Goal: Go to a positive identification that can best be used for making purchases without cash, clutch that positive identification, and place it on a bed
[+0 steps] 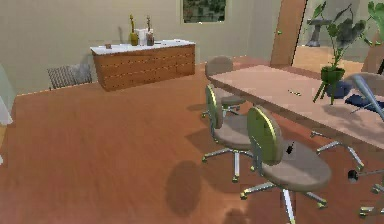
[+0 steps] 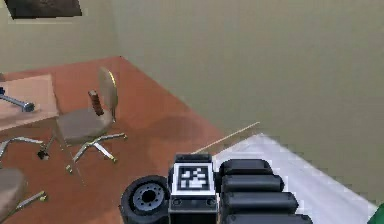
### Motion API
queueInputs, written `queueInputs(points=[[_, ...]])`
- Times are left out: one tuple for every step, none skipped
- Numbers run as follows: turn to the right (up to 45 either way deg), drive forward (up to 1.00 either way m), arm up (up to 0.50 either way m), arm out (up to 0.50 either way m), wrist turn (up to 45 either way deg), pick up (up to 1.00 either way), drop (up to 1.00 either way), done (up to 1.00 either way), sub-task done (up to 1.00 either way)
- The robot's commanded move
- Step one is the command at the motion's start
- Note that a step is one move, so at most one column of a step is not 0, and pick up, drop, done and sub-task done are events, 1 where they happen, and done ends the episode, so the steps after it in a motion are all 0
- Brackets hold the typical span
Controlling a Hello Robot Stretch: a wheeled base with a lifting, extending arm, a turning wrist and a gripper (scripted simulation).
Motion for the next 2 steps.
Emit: queueInputs(points=[[-15.0,0.00,0.00,0.00,0.0,0.00,0.00,0.00,0.00],[45.0,0.00,0.00,0.00,0.0,0.00,0.00,0.00,0.00]])
